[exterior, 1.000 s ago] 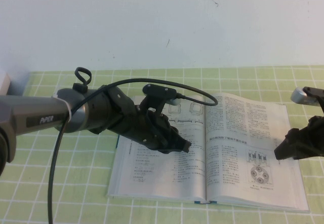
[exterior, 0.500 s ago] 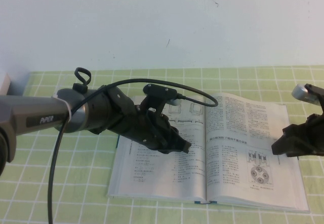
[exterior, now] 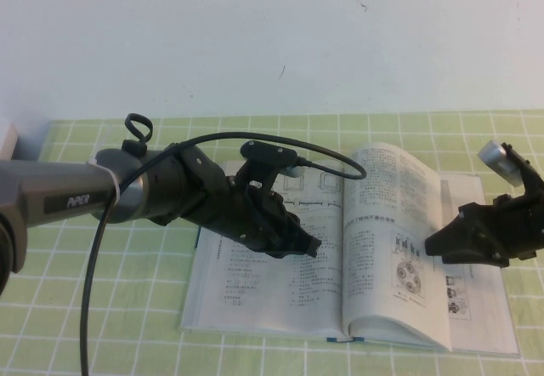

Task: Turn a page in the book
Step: Open the closed book

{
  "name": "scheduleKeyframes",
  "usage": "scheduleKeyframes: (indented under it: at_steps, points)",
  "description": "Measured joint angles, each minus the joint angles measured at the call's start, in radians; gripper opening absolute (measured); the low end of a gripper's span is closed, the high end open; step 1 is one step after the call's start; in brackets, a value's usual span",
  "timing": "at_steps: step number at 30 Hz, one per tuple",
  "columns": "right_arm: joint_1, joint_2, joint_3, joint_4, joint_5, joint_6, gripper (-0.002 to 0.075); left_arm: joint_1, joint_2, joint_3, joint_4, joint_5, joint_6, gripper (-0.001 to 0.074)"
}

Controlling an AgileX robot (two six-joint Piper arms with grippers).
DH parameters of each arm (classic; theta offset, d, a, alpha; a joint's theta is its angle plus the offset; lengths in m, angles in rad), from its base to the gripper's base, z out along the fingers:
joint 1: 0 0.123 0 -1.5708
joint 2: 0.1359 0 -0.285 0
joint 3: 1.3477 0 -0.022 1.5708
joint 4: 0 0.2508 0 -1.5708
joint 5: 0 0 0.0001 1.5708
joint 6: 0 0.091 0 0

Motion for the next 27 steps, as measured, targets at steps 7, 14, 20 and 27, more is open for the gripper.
scheduleKeyframes:
  at_steps: [7, 14, 20, 27]
  points:
    - [0.004, 0.027, 0.0, 0.074, 0.035, -0.049, 0.0315, 0.0, 0.0, 0.0, 0.0, 0.0, 0.002, -0.0004]
    - [0.004, 0.043, 0.0, 0.127, 0.05, -0.078, 0.0315, 0.0, -0.002, 0.002, -0.003, -0.012, 0.002, -0.0004]
    - [0.006, 0.047, 0.0, 0.197, 0.061, -0.133, 0.0315, 0.0, -0.029, 0.01, 0.016, -0.065, 0.007, -0.0004]
    - [0.006, 0.066, 0.0, 0.222, 0.069, -0.137, 0.0315, -0.002, -0.098, 0.023, 0.069, -0.162, 0.017, -0.0004]
